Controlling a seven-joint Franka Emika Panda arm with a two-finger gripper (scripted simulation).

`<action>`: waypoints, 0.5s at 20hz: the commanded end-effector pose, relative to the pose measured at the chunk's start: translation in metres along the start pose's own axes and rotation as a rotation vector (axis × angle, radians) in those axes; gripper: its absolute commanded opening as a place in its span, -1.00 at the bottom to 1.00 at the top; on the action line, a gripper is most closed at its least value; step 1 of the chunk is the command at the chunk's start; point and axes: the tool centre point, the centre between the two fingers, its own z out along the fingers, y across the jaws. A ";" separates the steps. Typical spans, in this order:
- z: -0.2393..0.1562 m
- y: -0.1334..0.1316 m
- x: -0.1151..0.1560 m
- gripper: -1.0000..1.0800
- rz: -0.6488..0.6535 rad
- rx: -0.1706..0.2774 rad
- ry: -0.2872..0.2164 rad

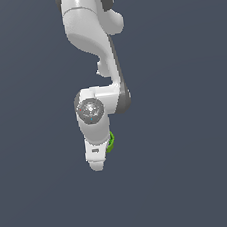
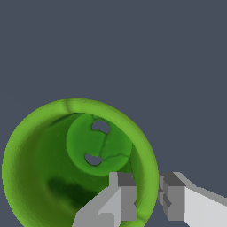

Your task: Pick up the object and move it to a goal position.

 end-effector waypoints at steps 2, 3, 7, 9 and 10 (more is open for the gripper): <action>0.000 0.000 0.000 -1.00 0.000 0.000 0.000; 0.000 -0.001 0.000 -1.00 0.000 0.000 0.000; -0.003 -0.005 0.004 -1.00 0.000 0.000 0.000; -0.006 -0.009 0.007 -1.00 0.000 0.000 0.000; -0.007 -0.011 0.010 -1.00 0.000 0.000 0.000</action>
